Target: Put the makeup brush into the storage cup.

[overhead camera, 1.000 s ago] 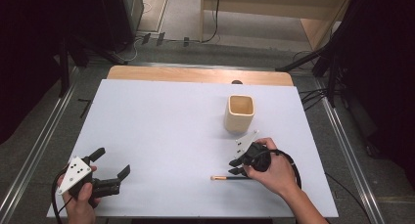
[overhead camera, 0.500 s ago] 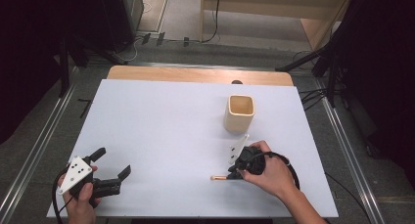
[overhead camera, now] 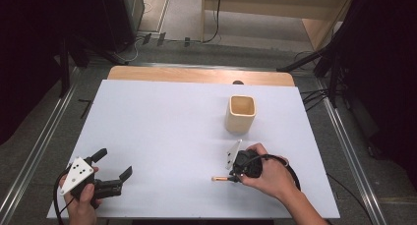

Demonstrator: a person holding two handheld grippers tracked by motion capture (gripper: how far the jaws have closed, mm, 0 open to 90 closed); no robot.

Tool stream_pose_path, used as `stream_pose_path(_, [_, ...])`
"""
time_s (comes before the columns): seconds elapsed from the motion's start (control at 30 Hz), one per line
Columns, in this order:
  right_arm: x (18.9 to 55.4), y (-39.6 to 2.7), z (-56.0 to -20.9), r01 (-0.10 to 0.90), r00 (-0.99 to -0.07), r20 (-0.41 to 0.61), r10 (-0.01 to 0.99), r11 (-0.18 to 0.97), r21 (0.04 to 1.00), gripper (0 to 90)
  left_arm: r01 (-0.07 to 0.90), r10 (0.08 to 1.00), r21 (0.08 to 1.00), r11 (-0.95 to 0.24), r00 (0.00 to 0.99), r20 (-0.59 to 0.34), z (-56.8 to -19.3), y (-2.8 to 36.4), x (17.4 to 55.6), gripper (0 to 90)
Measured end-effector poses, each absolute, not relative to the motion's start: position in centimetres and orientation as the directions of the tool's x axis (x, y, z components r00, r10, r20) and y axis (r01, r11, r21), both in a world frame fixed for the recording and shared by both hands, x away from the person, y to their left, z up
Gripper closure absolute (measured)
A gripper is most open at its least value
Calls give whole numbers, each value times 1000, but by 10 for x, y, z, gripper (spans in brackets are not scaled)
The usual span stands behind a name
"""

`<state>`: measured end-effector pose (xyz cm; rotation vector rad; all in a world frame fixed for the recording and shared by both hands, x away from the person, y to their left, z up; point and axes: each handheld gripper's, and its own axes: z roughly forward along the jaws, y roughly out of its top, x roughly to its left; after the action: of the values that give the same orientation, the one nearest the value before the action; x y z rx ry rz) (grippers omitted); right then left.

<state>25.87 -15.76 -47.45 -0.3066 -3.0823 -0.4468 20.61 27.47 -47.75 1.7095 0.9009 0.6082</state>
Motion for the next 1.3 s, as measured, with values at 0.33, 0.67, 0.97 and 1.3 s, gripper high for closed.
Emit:
stream_pose_path(0.33, [258,-151,-479,181,-983,24,180,957,228,794,271,811,950,-153,584,-36,-477,275,206,0])
stream_pose_path(0.67, [255,-147,-481,162,-986,-5,166,966,199,832,277,812,949,-153,582,-39,-477,276,206,0])
stream_pose_path(0.97, [258,-148,-482,173,-985,14,174,963,208,844,278,811,947,-159,584,-35,-477,274,206,0])
stream_pose_path(1.3, [256,-160,-483,220,-975,24,222,932,287,844,280,812,947,-156,582,-39,-478,276,207,0])
